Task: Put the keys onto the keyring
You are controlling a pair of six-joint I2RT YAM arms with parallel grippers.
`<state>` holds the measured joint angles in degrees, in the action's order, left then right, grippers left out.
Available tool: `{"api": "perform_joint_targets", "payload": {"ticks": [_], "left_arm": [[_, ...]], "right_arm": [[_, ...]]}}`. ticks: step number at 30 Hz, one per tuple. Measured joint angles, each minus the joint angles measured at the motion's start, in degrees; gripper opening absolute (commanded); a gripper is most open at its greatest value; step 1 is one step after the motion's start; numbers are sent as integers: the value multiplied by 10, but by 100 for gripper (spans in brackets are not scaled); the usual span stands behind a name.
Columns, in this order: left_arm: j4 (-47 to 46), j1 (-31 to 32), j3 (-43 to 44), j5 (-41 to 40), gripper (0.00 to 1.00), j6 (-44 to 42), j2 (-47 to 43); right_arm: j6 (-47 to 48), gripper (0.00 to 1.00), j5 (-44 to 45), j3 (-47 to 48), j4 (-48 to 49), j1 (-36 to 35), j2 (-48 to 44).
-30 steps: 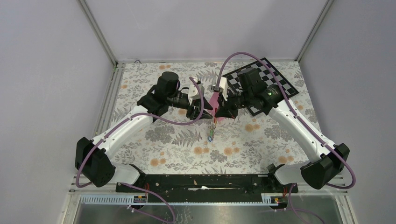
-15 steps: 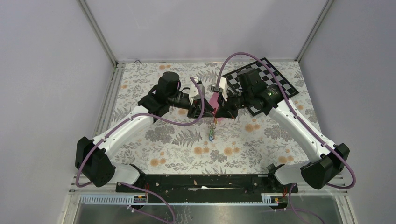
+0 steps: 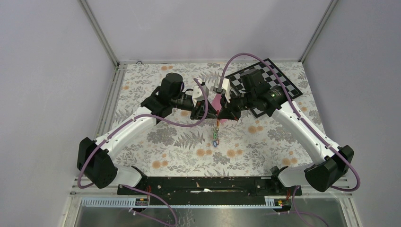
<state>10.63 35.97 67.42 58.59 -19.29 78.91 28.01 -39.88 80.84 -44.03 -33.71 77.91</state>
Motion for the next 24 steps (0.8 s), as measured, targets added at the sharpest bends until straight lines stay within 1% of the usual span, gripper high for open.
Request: {"api": "perform_joint_targets", "payload": {"ticks": [3,9,13,15,19,24], "left_arm": [[0,0,0,0,14,2,0],[0,1,-1,0,15,3,0],[-2,1,-5,0,14,3,0],[-1,1,-6,0,12,3,0],[-3,1,-8,0,0,4,0],[-4,1,-8,0,0,8,0]], "right_arm": [[0,0,0,0,0,0,0],[-2,0,0,0,0,0,0],[-3,0,0,0,0,0,0],[-4,0,1,0,0,0,0],[-6,0,1,0,0,0,0],[-9,0,1,0,0,0,0]]}}
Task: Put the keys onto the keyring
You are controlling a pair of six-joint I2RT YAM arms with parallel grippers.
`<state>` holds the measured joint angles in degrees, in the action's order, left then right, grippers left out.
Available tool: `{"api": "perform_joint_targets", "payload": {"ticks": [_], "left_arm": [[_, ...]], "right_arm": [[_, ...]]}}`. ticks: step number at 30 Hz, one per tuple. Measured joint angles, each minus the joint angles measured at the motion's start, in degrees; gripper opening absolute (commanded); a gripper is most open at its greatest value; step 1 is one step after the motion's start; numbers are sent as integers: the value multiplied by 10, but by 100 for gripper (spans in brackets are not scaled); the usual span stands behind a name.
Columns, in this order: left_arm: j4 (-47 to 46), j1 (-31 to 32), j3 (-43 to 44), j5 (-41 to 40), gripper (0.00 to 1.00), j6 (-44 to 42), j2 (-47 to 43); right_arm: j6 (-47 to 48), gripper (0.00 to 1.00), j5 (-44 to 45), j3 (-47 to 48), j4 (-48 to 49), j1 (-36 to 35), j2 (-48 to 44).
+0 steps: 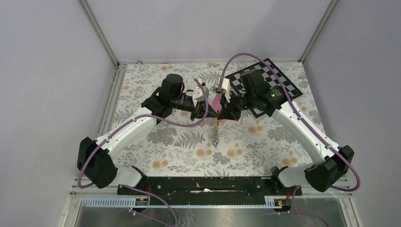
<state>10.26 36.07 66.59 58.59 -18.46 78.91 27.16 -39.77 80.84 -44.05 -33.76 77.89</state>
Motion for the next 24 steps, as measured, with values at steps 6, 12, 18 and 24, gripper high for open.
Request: {"api": "perform_joint_targets", "payload": {"ticks": [6,12,18,24], "left_arm": [[-11,0,-5,1,0,10,0],[-43,-1,-16,7,0,37,-2],[-61,-1,-20,11,0,53,-7],[-73,-6,-31,17,0,73,-10]], "right_arm": [[-2,0,3,0,0,0,-1],[-3,3,9,-2,0,0,-9],[-4,11,12,-5,7,0,-21],[-9,37,12,-11,19,2,-28]]}}
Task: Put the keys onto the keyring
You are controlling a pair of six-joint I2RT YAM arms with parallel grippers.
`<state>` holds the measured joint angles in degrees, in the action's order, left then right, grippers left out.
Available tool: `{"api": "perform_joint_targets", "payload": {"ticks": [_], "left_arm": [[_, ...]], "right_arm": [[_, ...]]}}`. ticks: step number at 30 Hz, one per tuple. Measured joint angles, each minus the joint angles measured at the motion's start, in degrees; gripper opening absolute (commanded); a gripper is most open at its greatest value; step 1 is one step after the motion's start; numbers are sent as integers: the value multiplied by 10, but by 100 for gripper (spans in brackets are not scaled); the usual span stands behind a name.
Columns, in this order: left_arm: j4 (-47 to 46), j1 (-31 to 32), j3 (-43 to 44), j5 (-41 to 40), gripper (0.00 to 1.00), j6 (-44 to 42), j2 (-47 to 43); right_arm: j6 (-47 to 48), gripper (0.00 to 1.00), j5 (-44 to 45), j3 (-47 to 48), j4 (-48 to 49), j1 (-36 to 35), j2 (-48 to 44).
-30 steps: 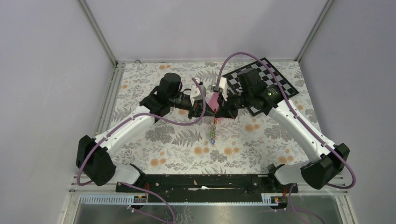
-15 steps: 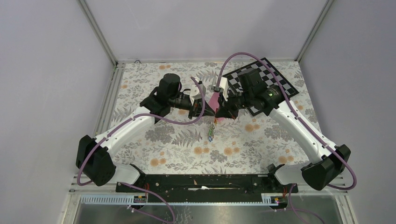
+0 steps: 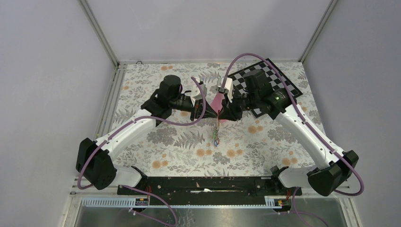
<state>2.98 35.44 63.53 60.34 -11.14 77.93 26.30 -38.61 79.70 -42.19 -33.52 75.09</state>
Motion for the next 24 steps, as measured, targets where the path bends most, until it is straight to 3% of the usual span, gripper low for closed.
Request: {"api": "perform_joint_targets", "payload": {"ticks": [15,18,22,24], "left_arm": [[-83,-9,-34,35,0,98,-4],[-92,-9,-37,36,0,102,-6],[-102,-9,-38,37,0,112,-6],[-105,-10,-39,37,0,117,-6]], "right_arm": [[-26,43,-43,-59,45,28,-40],[-30,32,-56,-64,49,30,-40],[-37,9,-73,-67,58,30,-39],[-40,3,-80,-71,59,31,-39]]}}
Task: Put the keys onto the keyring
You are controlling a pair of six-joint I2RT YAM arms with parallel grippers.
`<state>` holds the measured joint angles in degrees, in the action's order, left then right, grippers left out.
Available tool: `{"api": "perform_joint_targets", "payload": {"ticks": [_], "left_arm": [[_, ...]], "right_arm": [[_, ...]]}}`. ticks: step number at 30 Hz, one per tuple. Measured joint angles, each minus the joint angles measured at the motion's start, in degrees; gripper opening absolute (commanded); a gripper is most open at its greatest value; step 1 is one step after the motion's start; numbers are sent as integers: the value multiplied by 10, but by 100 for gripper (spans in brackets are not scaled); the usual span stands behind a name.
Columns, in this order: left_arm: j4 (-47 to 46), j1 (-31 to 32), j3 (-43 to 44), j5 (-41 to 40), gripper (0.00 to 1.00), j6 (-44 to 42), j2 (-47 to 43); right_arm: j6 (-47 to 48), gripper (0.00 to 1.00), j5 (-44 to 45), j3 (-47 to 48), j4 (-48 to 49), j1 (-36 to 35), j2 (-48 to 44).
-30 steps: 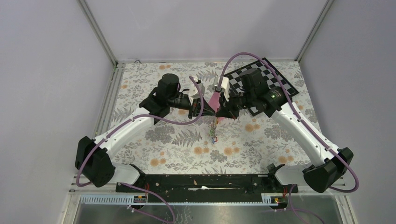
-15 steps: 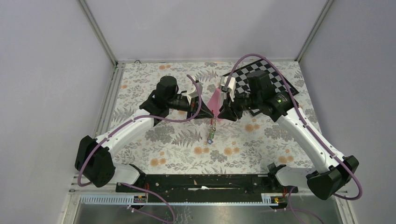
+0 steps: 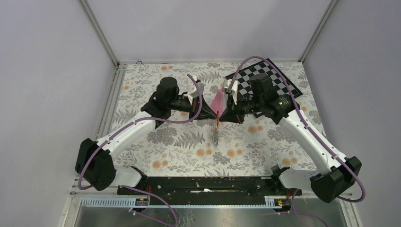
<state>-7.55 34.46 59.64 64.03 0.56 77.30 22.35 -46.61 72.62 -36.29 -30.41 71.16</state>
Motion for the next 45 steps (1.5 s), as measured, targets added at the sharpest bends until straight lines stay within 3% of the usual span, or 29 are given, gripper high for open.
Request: {"api": "perform_joint_targets", "payload": {"ticks": [7,15,22,27,45], "left_arm": [[-43,-7,-16,9,0,46,0],[-193,-14,-66,22,0,161,0],[-269,-16,-87,25,0,224,0],[-316,-16,-94,25,0,251,0],[-346,-16,-107,21,0,272,0]], "right_arm": [[-6,1,-12,-12,16,3,0],[-18,4,-29,-21,32,6,0],[-30,16,-54,-36,56,9,0],[-39,31,-56,-44,64,9,0],[-5,39,-56,-12,52,11,-21]]}}
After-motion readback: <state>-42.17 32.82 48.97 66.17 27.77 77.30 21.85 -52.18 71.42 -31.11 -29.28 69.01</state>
